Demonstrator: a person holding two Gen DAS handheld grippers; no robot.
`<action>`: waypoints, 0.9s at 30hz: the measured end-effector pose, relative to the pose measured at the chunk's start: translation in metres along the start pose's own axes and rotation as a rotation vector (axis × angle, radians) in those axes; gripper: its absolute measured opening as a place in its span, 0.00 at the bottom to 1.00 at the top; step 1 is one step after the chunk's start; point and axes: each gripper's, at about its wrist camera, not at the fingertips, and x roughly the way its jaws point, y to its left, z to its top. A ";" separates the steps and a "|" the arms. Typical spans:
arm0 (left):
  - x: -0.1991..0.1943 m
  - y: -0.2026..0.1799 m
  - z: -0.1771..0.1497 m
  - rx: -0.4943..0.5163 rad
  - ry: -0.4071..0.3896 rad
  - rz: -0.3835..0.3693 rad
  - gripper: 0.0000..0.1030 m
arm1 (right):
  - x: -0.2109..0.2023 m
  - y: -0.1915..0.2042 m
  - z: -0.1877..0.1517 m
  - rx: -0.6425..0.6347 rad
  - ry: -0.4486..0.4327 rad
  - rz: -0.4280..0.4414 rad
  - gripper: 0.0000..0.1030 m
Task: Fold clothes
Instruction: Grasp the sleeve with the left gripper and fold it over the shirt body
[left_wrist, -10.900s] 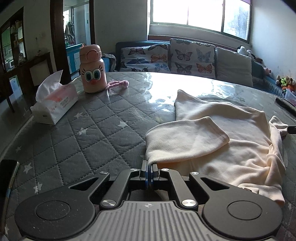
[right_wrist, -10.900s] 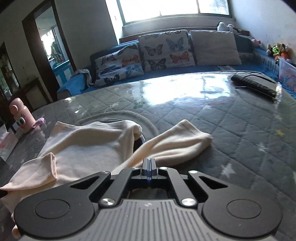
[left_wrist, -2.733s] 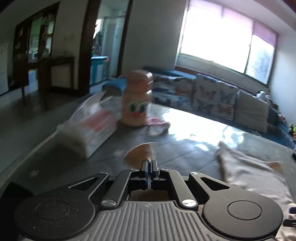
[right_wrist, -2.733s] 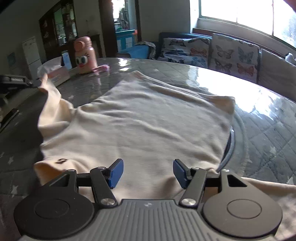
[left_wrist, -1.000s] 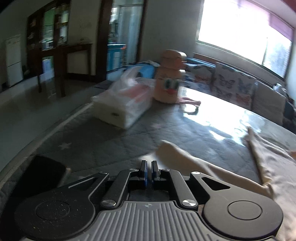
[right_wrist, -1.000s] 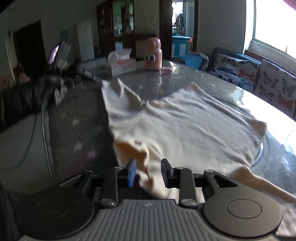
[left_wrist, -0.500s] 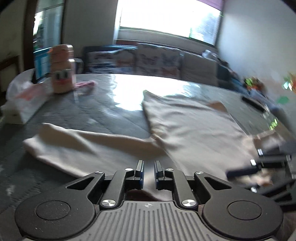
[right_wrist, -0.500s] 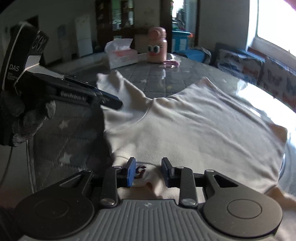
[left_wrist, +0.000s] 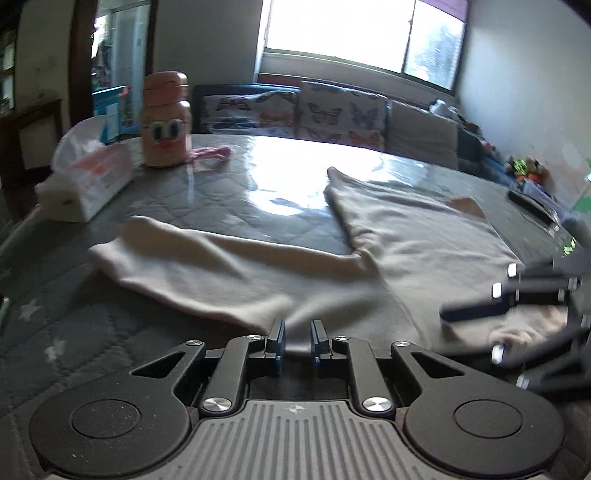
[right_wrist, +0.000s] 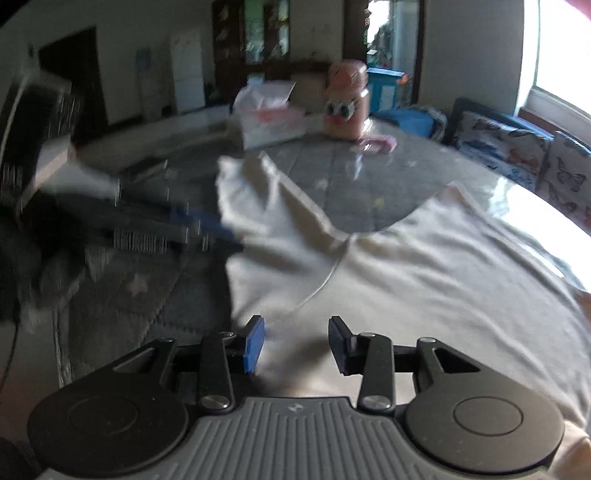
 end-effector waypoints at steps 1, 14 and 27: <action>-0.001 0.007 0.002 -0.016 -0.010 0.022 0.28 | 0.001 0.003 -0.001 -0.015 0.002 -0.003 0.38; 0.022 0.085 0.037 -0.290 -0.056 0.238 0.40 | 0.003 0.000 0.002 0.003 -0.001 0.017 0.40; 0.036 0.104 0.039 -0.399 -0.053 0.308 0.11 | 0.002 -0.001 0.001 0.007 -0.008 0.021 0.42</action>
